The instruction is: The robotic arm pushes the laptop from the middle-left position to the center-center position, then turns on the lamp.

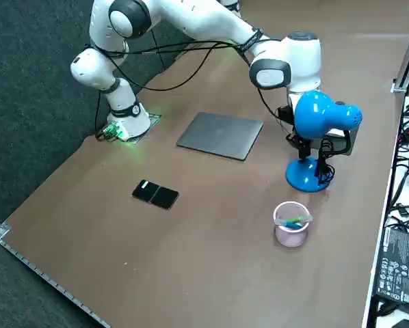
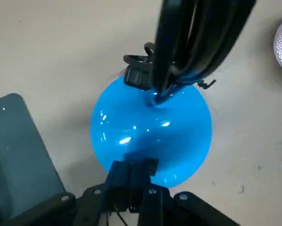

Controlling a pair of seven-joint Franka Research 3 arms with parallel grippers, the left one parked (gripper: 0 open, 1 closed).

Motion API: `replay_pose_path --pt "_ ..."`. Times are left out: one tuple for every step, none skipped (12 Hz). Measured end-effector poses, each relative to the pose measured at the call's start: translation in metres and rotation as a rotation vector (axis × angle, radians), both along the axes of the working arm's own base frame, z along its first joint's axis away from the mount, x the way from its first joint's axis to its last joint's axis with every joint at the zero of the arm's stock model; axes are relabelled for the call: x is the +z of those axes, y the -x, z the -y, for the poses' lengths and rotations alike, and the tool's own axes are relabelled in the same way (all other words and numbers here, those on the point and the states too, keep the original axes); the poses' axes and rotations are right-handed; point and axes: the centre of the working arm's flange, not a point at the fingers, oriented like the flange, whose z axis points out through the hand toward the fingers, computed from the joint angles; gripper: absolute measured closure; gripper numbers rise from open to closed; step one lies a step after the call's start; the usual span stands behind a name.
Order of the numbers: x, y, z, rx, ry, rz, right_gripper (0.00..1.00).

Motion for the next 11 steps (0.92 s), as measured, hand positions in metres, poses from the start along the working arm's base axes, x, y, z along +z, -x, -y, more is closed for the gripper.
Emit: replay_pose_path --pt "-0.0003 0.0000 0.0005 -0.001 0.000 -0.001 0.98" --pt "-0.0008 0.0001 0.0009 -0.002 0.000 -0.001 0.98" --pt "-0.0014 0.0002 0.0012 -0.003 0.000 -0.002 0.98" --pt "-0.0021 0.0003 0.0015 -0.003 0.000 -0.003 0.98" --pt "-0.0029 0.0004 0.0017 -0.004 0.000 -0.004 0.98" --pt "-0.0036 0.0004 0.0020 -0.004 0.000 -0.005 0.98" --pt "-0.0035 0.0004 0.0020 -0.005 0.000 -0.005 0.98" --pt "-0.0036 0.0005 0.0020 -0.005 0.000 -0.005 0.98" --pt "-0.0037 0.0005 0.0020 -0.005 0.000 -0.005 0.98" --pt "-0.0037 0.0004 0.0020 -0.005 0.000 -0.005 0.98" --pt "-0.0041 0.0004 0.0020 -0.005 0.000 -0.004 0.98"
